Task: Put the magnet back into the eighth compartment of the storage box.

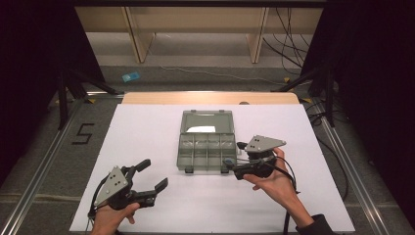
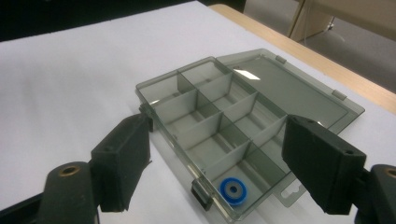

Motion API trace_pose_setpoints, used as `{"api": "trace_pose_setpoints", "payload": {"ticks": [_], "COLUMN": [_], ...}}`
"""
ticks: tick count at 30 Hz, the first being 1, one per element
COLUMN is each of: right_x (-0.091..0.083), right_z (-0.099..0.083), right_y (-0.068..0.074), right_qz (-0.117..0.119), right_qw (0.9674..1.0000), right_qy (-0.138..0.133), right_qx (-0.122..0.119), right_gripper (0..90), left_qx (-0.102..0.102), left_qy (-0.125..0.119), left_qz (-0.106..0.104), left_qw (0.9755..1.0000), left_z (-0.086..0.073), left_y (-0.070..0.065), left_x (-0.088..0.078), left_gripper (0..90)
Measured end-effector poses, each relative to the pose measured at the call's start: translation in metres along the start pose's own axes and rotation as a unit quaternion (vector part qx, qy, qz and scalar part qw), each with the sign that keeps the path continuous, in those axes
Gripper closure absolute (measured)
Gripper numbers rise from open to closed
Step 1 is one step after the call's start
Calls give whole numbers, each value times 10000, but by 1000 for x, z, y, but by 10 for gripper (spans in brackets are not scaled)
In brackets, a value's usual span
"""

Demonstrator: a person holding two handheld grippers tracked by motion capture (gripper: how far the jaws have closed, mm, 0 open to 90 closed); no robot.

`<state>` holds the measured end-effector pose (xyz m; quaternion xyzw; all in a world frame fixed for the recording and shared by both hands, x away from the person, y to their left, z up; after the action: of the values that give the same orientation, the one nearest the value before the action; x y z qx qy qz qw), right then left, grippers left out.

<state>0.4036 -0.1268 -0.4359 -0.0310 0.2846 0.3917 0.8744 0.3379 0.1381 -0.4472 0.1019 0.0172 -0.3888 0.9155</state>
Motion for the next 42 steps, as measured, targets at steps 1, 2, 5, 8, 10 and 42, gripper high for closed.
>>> {"api": "trace_pose_setpoints", "payload": {"ticks": [1,2,5,8,10,42], "right_x": [-1,-2,-5,-7,-8,-32], "right_z": [0,0,-3,-5,-5,-15], "right_y": [0,0,2,2,2,0], "right_qz": [20,27,60,78,78,109], "right_qw": [10000,10000,9999,9997,9994,9955], "right_qy": [-33,-76,-127,-212,-312,-784], "right_qx": [12,22,73,84,92,516], "right_gripper": [244,243,239,236,235,192], "left_qx": [2,3,1,2,-2,19], "left_qy": [3,3,2,3,4,27], "left_qz": [2,1,3,1,2,-25], "left_qw": [10000,10000,10000,10000,10000,10000], "left_z": [0,0,0,0,0,-1], "left_y": [0,0,0,0,0,-1], "left_x": [0,0,0,0,0,1], "left_gripper": [164,164,164,164,164,164]}}
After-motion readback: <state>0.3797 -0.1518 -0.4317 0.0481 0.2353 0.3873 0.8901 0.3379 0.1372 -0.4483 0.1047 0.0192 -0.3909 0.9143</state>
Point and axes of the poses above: each handheld gripper's, and its own axes: x roughly forward along the jaws, z roughly out of its top, y roughly to its left, the point moved 8 cm from there along x, roughly forward along the jaws, and after that the axes turned 15 degrees about x, right-handed, at the moved point
